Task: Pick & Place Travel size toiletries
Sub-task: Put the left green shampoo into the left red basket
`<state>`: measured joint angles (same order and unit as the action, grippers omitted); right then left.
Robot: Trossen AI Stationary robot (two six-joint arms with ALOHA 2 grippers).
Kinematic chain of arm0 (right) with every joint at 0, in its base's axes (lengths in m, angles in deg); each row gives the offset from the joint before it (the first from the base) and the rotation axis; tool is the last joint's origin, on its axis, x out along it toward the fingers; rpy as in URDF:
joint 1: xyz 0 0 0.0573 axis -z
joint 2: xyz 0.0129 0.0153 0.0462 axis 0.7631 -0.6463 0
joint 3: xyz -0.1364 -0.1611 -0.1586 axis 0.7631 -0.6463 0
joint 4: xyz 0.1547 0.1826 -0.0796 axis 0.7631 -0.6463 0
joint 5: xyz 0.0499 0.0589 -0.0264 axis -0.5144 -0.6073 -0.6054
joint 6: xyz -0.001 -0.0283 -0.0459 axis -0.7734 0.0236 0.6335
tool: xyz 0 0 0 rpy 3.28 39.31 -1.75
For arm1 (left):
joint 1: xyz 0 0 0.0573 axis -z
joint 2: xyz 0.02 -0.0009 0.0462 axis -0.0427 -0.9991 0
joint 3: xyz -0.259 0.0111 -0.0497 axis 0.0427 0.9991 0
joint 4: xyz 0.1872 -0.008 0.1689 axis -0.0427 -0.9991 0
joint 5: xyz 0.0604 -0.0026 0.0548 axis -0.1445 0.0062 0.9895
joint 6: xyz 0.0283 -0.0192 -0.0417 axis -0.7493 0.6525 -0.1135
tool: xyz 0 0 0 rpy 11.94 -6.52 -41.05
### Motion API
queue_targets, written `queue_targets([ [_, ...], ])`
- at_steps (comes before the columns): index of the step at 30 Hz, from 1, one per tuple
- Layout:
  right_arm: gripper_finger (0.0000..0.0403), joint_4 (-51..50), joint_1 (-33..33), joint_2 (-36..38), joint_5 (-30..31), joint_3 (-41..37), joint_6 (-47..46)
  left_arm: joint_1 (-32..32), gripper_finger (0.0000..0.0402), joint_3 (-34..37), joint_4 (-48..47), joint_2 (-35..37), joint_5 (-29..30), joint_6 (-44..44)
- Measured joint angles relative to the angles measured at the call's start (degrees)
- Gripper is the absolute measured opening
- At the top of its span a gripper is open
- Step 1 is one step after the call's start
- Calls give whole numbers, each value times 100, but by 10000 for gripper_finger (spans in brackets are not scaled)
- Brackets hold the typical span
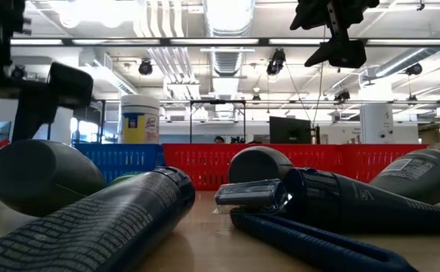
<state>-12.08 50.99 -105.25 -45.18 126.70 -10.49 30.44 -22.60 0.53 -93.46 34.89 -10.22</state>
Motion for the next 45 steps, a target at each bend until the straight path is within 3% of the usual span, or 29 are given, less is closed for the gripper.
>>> queue_targets([
  [9, 324, -14, 0, 0, 2, 0, -2, -15, 274, 6, 395, -409, 55, -159],
  [19, 334, -18, 0, -2, 2, -2, 15, -28, 158, 5, -96, -229, 165, 490],
  [24, 319, 56, 0, -1, -206, -4, -19, -170, 158, -110, -947, 169, 717, 1522],
  [29, 302, 400, 18, -2, -284, -4, -187, -499, 163, -168, -1346, 1034, 1598, 2080],
  [34, 295, 832, 162, -2, -263, -4, -385, -1270, 162, -199, -822, 1778, 2174, 2617],
  [39, 307, 1294, 327, -90, -240, -13, -694, -2354, 162, -201, -143, 1885, 2032, 3317],
  [45, 323, 1742, 352, -629, -306, -27, -1005, -2715, 162, -206, 1230, 1715, 2104, 2378],
])
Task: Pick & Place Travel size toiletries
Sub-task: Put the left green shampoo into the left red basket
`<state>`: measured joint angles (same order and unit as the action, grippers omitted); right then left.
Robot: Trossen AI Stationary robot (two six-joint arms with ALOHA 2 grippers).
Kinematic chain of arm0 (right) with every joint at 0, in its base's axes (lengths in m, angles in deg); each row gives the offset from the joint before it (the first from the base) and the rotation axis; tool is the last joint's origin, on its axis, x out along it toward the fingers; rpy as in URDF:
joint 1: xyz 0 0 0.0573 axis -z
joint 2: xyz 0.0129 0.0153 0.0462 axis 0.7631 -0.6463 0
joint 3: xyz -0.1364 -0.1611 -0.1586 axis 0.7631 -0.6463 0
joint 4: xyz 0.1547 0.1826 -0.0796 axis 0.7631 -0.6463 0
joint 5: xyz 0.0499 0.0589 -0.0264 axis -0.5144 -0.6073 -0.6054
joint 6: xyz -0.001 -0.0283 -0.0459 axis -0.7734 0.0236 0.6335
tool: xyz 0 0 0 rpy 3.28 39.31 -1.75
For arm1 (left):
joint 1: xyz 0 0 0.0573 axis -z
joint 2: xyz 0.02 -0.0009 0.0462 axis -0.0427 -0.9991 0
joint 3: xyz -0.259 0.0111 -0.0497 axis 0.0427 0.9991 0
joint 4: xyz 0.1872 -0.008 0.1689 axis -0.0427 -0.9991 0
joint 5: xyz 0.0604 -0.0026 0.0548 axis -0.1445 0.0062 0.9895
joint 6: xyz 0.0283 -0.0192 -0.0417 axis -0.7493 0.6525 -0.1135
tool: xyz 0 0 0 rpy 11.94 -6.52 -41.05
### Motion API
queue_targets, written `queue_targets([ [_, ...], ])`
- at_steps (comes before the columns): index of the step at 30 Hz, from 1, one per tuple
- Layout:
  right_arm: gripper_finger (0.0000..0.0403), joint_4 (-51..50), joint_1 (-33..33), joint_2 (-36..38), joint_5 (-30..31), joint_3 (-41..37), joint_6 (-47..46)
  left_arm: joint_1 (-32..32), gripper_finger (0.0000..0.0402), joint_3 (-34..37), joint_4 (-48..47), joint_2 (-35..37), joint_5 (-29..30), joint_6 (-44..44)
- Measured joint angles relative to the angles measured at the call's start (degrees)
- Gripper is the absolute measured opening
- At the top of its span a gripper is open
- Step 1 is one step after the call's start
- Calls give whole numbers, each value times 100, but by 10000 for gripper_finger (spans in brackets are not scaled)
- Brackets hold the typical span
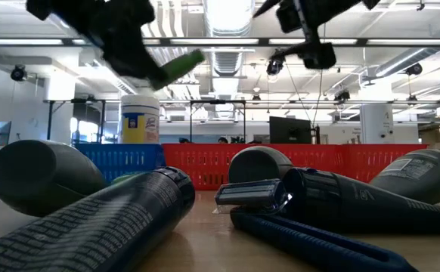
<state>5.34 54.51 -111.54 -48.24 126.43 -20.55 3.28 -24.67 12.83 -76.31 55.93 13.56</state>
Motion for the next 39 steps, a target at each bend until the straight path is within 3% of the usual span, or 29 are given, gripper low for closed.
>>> queue_targets([
  [9, 340, 1211, 39, -660, -99, 5, -341, -63, 162, -412, 137, -674, 25, -205],
  [20, 331, 1259, 55, -815, -97, 38, -335, -71, 162, -762, -77, -1130, 155, 65],
  [25, 319, 1068, 48, -591, 152, 38, -328, -201, 162, -743, -574, -1120, 117, 1988],
  [30, 321, 306, 98, -216, 878, 38, -348, -372, 163, -733, -582, -1310, -442, 4172],
  [33, 328, -93, 178, -50, 998, 38, -350, -483, 163, -733, -544, -1541, -664, 5179],
  [39, 344, -287, 199, 52, 1106, 38, -348, -477, 163, -727, 434, -2116, -1297, 6345],
])
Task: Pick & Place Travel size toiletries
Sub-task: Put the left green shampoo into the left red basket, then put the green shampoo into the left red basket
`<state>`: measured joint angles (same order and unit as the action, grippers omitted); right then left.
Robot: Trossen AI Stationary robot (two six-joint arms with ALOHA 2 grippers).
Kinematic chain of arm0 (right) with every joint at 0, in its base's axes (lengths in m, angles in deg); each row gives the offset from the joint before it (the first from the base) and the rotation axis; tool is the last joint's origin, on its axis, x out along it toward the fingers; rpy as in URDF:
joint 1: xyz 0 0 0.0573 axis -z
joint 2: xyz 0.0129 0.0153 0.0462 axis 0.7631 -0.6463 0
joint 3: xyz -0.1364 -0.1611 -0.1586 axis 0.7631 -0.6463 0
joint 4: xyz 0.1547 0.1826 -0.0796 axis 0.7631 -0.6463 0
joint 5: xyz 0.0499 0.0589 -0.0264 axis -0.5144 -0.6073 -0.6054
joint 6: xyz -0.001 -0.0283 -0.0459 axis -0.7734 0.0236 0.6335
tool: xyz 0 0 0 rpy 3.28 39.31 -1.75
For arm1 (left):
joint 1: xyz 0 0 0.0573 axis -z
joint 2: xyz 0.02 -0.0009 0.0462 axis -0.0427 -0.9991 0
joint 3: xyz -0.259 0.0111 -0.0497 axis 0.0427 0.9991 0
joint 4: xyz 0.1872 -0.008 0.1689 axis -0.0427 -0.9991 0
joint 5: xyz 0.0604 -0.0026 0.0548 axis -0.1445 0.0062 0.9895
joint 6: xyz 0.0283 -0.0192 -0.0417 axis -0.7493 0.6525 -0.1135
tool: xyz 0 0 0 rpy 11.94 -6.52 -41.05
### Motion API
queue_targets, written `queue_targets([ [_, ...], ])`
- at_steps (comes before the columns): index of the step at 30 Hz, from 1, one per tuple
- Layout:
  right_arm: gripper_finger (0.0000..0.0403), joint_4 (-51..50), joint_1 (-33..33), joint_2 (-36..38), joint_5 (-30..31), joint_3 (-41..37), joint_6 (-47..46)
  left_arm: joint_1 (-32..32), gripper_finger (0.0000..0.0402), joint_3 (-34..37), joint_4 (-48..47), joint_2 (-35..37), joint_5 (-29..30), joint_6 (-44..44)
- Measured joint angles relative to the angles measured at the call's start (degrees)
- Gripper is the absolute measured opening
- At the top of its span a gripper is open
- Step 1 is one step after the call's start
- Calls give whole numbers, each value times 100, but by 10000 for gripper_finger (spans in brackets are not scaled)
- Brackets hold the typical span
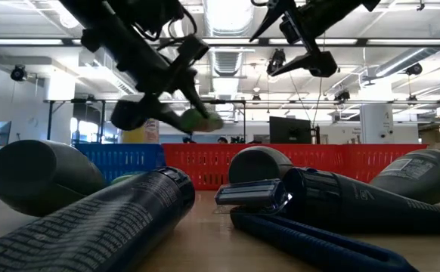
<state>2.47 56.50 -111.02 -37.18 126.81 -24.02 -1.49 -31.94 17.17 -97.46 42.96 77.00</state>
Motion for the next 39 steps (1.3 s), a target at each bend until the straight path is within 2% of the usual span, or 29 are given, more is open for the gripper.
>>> queue_targets([
  [8, 353, -34, -103, 0, 9, 0, 30, 256, 163, -22, -284, -87, 414, 998],
  [17, 333, -162, -101, 0, 11, -2, 180, 406, 166, -22, -383, -76, 533, 1162],
  [24, 327, -181, -98, -2, 11, -9, 207, 502, 215, -22, -417, -79, 744, 1219],
  [31, 346, -279, -98, -2, 7, -11, 267, 500, 253, -22, -420, -62, 753, 1158],
  [33, 352, -285, -101, -2, -8, -11, 288, 509, 255, -22, -414, 17, 647, 828],
  [35, 356, -292, -101, -2, -36, -11, 304, 547, 255, -22, -388, 166, 536, -44],
  [37, 358, -298, -101, -2, -60, -11, 331, 625, 253, -22, -357, 350, 263, -1651],
  [39, 358, -302, -101, -2, -100, -11, 393, 722, 249, -20, -448, 528, -200, -3732],
])
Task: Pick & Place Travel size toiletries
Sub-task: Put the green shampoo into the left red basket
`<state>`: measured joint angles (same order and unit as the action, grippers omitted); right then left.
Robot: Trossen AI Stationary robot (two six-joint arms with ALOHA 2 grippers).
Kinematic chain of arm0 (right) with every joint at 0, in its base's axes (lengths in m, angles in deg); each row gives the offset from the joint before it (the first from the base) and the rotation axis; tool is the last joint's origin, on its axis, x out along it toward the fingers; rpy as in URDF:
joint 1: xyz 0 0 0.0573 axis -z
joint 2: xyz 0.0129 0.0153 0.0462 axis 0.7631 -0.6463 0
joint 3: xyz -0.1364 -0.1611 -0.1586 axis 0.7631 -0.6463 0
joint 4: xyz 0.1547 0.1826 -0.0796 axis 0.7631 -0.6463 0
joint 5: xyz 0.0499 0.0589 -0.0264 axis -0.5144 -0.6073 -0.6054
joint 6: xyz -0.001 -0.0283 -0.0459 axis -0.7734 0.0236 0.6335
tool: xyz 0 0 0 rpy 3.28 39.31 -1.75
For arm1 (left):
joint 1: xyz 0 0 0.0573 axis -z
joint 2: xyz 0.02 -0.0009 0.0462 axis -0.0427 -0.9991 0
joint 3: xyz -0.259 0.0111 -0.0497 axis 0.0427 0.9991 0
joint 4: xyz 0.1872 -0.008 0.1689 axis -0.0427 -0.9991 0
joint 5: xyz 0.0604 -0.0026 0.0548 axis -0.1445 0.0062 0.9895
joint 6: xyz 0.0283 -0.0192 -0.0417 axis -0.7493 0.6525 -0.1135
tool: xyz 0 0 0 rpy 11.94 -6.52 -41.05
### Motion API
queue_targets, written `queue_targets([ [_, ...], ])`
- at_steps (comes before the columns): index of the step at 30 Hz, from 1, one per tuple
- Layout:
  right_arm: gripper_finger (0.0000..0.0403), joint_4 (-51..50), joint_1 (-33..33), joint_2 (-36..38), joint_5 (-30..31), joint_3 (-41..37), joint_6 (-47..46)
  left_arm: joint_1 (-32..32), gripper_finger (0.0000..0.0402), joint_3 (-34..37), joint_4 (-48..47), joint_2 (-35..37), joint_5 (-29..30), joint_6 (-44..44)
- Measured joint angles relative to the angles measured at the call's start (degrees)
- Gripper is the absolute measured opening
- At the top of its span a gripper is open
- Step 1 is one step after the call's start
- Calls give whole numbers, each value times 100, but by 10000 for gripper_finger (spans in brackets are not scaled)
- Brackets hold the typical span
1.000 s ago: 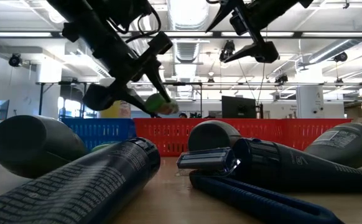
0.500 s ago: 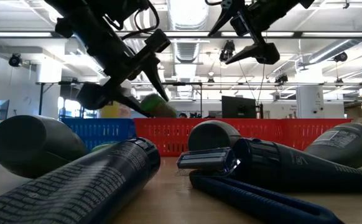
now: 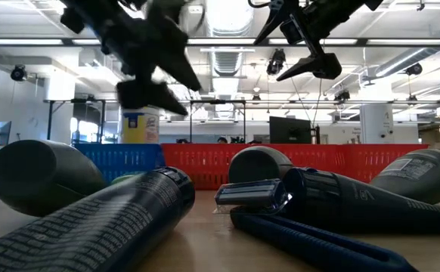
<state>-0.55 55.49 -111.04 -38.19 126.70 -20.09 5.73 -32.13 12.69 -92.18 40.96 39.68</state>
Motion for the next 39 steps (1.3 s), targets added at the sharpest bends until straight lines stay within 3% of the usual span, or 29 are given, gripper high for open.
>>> queue_targets([
  [5, 347, -15, 0, 0, -106, 0, 61, 137, 247, 9, -835, 220, -274, -4124],
  [10, 334, -117, 0, -2, -217, 0, 38, 288, 248, 7, -591, -56, -1084, -5900],
  [21, 318, -536, -17, 0, -232, 0, -84, 551, 248, -349, -196, -1087, -2086, -6447],
  [27, 327, -573, -17, 0, -232, 0, -114, 756, 248, -608, -181, -1712, -2108, -7226],
  [33, 344, -593, -27, 0, -257, 0, -114, 702, 248, -875, -156, -2079, -2073, -7188],
  [39, 353, -616, -28, 0, -317, 0, -95, 693, 248, -1012, -192, -2301, -2435, -7179],
])
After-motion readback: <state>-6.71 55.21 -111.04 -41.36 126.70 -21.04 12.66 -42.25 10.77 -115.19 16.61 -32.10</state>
